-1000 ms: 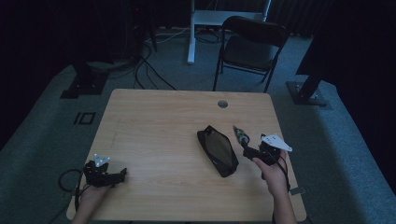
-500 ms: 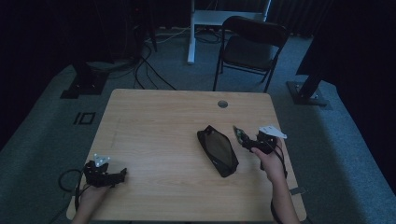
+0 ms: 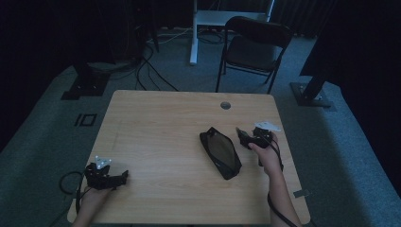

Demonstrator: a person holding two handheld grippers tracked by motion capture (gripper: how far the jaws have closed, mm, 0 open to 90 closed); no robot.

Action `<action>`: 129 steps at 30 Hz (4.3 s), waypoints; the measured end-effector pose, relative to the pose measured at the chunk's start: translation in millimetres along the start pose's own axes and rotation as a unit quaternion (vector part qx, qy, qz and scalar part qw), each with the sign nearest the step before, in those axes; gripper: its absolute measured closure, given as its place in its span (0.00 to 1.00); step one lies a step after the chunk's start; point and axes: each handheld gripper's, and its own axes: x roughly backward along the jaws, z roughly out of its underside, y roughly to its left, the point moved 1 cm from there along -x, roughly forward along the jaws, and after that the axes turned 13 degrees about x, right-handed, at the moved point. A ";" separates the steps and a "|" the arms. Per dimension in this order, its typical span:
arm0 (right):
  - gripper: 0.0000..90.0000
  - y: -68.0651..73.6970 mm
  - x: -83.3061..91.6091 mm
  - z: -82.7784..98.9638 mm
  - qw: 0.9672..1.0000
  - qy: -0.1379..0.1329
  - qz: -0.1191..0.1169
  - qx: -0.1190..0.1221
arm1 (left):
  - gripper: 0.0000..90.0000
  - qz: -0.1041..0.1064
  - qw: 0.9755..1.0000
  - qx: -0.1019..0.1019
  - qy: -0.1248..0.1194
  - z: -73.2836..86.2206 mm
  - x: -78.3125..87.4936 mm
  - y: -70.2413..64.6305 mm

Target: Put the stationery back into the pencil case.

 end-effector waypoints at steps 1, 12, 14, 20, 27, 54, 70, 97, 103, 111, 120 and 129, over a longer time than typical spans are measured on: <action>0.18 -0.1 -1.9 0.2 1.000 0.003 0.001 0.001 | 0.01 0.000 1.000 0.000 0.000 0.0 0.0 0.0; 0.21 -0.4 -25.3 7.4 0.999 0.035 0.002 0.009 | 0.01 0.000 1.000 0.000 0.000 0.0 0.0 0.0; 0.21 -2.4 -29.8 8.9 0.999 0.041 -0.001 0.008 | 0.01 0.000 1.000 0.000 0.000 0.0 0.0 0.0; 0.26 -5.1 -36.4 7.6 0.998 0.061 0.004 0.013 | 0.01 0.000 1.000 0.000 0.000 0.0 0.0 0.0; 0.32 -4.6 -44.1 10.2 0.997 0.076 -0.005 0.015 | 0.01 0.000 1.000 0.000 0.000 0.0 0.0 0.0; 0.58 -2.0 -42.8 9.6 0.996 0.094 -0.007 0.002 | 0.01 0.000 1.000 0.000 0.000 0.0 0.0 0.0; 0.58 -8.0 -10.5 -7.0 0.998 0.070 -0.003 0.001 | 0.01 0.000 1.000 0.000 0.000 0.0 0.0 0.0; 0.58 25.1 36.7 -46.6 0.999 0.031 -0.035 0.008 | 0.01 0.000 1.000 0.000 0.000 0.0 0.0 0.0; 0.58 37.7 47.1 -58.4 0.999 0.029 -0.043 0.006 | 0.01 0.000 1.000 0.000 0.000 0.0 0.0 0.0; 0.58 53.3 50.3 -63.0 0.998 0.027 -0.050 0.011 | 0.01 0.000 1.000 0.000 0.000 0.0 0.0 0.0; 0.58 75.8 51.9 -66.5 0.997 0.020 -0.067 0.013 | 0.01 -0.002 1.000 0.002 0.000 -0.6 -0.5 -0.1; 0.58 88.8 47.9 -63.5 0.997 0.025 -0.078 0.010 | 0.01 -0.002 1.000 0.002 0.000 -0.6 -0.5 -0.1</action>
